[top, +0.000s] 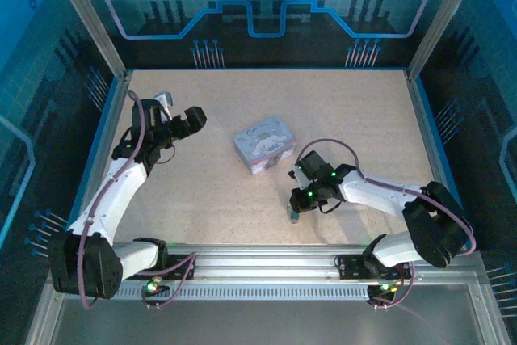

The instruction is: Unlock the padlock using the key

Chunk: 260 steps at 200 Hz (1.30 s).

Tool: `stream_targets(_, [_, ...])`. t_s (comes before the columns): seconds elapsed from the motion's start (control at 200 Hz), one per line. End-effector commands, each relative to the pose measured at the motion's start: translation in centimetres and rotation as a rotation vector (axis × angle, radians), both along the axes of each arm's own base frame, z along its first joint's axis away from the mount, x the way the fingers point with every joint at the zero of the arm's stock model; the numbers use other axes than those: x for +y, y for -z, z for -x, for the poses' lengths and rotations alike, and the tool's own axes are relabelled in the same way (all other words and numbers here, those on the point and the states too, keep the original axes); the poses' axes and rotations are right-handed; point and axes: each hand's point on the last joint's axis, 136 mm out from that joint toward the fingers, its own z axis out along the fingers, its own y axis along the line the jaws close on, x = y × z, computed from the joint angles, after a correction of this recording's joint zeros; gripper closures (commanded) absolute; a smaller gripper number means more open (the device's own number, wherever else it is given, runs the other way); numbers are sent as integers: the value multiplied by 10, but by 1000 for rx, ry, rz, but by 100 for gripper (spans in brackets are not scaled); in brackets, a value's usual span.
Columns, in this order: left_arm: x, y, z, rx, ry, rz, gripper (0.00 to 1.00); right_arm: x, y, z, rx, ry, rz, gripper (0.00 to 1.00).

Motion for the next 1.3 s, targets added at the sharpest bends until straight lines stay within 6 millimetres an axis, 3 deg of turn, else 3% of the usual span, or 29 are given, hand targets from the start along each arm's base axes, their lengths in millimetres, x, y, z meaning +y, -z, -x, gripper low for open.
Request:
stream_targets(0.0, [6, 1, 5, 5, -25, 7, 1, 14, -2, -10, -26, 0, -32, 99])
stream_targets(0.26, [6, 0, 6, 8, -24, 15, 1, 14, 12, -12, -11, 11, -13, 96])
stream_targets(0.41, [6, -3, 6, 3, -25, 20, 1, 10, 9, -14, -35, 25, -2, 83])
stream_targets(0.565, [8, -9, 9, -18, -34, 15, 1, 1, -13, -26, -130, 32, 30, 71])
stream_targets(0.73, [16, -19, 14, -67, -75, 0, 1, -14, -52, -47, -272, 40, 56, 63])
stream_targets(0.88, [31, -23, 21, -111, -141, -47, 1, -41, -89, -72, -443, 77, 101, 58])
stream_targets(1.045, [45, -30, 24, -189, -191, -119, 1, -85, -125, -104, -642, 208, 128, 52])
stream_targets(1.186, [52, -29, 23, -205, -206, -184, 1, -119, -138, -121, -764, 333, 114, 43])
stream_targets(1.296, [59, -25, 24, -203, -225, -233, 1, -143, -133, -125, -792, 413, 129, 36])
